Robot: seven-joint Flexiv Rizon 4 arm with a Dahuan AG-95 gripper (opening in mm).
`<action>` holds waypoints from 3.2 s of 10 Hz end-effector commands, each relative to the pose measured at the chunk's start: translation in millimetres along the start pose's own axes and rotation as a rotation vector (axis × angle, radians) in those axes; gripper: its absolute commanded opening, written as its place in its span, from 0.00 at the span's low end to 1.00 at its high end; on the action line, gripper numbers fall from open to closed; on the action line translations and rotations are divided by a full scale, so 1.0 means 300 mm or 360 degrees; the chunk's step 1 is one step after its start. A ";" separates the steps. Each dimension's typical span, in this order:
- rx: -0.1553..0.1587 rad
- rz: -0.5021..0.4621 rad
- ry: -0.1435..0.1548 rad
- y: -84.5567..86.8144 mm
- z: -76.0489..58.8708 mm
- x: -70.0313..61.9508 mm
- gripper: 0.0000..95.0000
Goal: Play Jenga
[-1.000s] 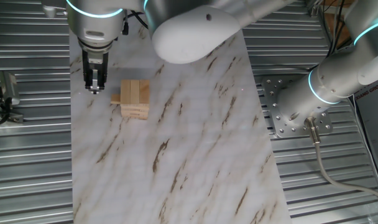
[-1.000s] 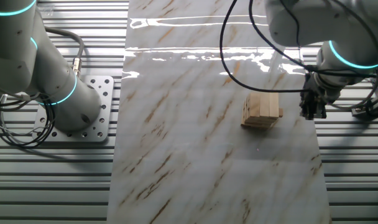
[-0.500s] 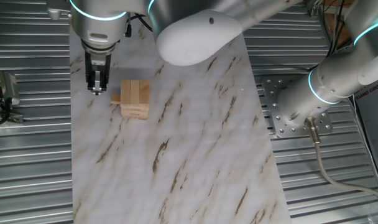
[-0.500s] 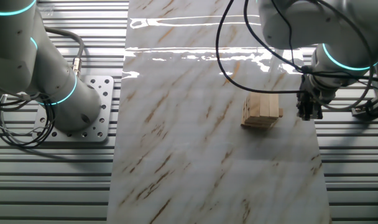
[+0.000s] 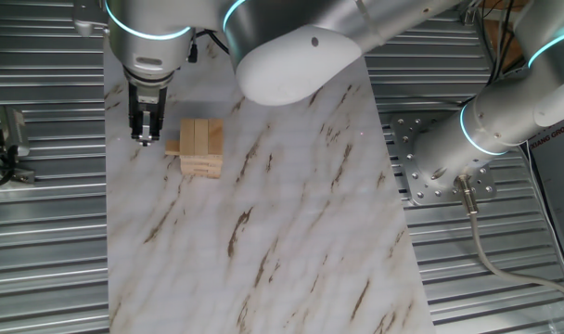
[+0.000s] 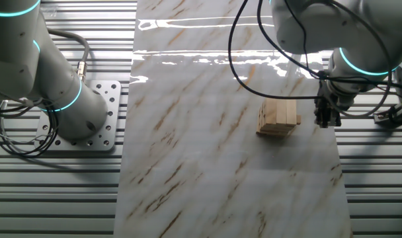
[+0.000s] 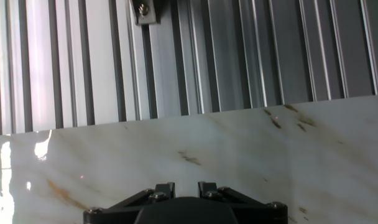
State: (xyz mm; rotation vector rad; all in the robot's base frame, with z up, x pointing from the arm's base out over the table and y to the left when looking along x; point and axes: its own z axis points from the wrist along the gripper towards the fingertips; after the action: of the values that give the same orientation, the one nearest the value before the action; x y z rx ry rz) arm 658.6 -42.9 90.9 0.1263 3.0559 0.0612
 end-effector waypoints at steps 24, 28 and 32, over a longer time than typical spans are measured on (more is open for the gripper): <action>-0.0006 0.0078 0.0002 0.005 0.072 0.031 0.40; 0.0003 0.0130 0.0018 0.005 0.076 0.031 0.40; 0.0015 0.0138 0.0018 0.011 0.097 0.033 0.40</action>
State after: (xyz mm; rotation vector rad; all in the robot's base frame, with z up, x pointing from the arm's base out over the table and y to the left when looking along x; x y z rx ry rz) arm 651.6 -37.2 60.3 0.2621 3.0618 0.0525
